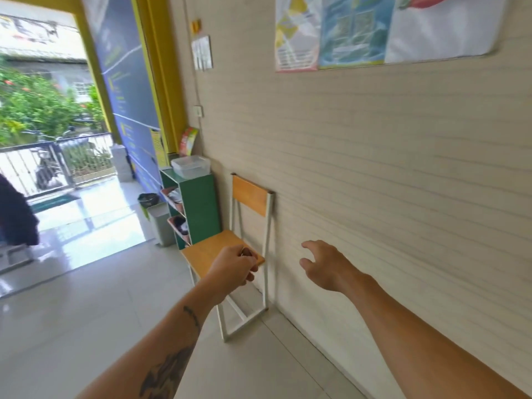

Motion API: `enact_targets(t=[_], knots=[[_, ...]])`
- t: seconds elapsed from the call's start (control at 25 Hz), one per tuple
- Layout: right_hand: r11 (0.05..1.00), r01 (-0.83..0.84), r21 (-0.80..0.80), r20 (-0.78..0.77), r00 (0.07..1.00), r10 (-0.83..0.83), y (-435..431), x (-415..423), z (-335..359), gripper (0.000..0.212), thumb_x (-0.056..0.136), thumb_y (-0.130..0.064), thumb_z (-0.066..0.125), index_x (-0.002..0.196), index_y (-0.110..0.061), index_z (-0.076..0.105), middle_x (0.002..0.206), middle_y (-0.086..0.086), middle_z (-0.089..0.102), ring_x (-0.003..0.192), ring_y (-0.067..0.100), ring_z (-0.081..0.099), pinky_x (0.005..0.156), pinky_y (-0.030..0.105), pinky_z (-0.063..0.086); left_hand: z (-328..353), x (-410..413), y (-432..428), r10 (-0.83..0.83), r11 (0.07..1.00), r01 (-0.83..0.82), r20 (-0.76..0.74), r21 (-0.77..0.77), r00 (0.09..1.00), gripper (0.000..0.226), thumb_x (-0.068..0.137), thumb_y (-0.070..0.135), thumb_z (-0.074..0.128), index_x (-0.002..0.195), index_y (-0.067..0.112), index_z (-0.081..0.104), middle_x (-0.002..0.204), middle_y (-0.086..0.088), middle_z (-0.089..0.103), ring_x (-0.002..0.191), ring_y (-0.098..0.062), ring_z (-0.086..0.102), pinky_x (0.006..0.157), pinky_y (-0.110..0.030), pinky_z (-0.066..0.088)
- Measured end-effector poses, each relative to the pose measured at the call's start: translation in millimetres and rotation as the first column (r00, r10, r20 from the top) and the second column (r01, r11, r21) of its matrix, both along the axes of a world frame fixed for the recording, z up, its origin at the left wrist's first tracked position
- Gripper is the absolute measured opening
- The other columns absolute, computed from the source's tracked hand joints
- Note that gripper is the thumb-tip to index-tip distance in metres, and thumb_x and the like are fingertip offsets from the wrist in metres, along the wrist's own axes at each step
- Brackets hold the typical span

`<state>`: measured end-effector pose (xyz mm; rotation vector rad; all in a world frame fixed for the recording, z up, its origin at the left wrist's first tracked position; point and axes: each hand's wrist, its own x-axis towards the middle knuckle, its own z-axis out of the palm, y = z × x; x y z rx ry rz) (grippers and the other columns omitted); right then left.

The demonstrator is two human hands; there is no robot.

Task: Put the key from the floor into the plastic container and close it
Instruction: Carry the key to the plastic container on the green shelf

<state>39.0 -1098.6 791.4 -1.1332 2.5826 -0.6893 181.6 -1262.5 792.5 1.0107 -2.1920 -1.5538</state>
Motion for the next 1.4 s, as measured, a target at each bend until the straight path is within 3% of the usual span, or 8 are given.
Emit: enact_targets(t=[0.24,0.48,0.92,1.08,1.4], knots=[[0.984,-0.178,0.0,0.01,0.984,0.178,-175,-75,17,0.056,0.095,-0.032,0.044,0.148,-0.014,0.037,0.153,0.007,0.04,0.138,0.024,0.039,0.112,0.037,0.033,19,-45,-139,0.224,0.974,-0.224,-0.027,0.028,0.974,0.017,0.093,0.002,0.046,0.099,0.003,0.062,0.083,-0.013,0.065,0.063,-0.018,0.059,0.057,-0.027,0.047],[0.954,-0.301,-0.01,-0.013,0.954,0.301,-360,-94,12,0.057,0.095,-0.033,0.044,0.149,-0.018,0.035,0.155,0.003,0.037,0.141,0.021,0.035,0.113,0.038,0.031,21,-53,-301,0.337,0.941,-0.335,-0.077,0.038,0.938,0.017,0.093,0.002,0.048,0.099,0.003,0.064,0.096,-0.02,0.069,0.07,-0.019,0.062,0.062,-0.026,0.051],[0.972,-0.234,-0.03,0.03,0.972,0.234,-686,-126,19,0.057,0.096,-0.03,0.045,0.15,-0.016,0.033,0.157,0.004,0.032,0.142,0.022,0.033,0.115,0.037,0.027,42,-79,-635,0.299,0.954,-0.3,-0.049,-0.003,0.953,0.018,0.087,-0.002,0.05,0.095,0.001,0.065,0.08,-0.014,0.068,0.064,-0.02,0.062,0.066,-0.031,0.051],[0.976,-0.213,-0.05,0.014,0.977,0.214,-793,-167,7,0.059,0.094,-0.031,0.047,0.15,-0.016,0.034,0.157,0.004,0.033,0.143,0.021,0.031,0.116,0.036,0.025,42,-120,-738,0.256,0.965,-0.259,-0.071,-0.035,0.964,0.019,0.088,-0.002,0.05,0.099,0.001,0.065,0.081,-0.013,0.066,0.063,-0.02,0.06,0.058,-0.026,0.048],[0.976,-0.217,0.035,-0.044,0.975,0.218,-997,-270,12,0.061,0.095,-0.034,0.042,0.152,-0.016,0.03,0.159,0.007,0.03,0.144,0.024,0.03,0.115,0.036,0.026,35,-210,-934,0.262,0.965,-0.263,-0.091,0.004,0.961,0.019,0.089,-0.001,0.049,0.093,0.004,0.066,0.081,-0.015,0.065,0.062,-0.018,0.058,0.058,-0.027,0.048]])
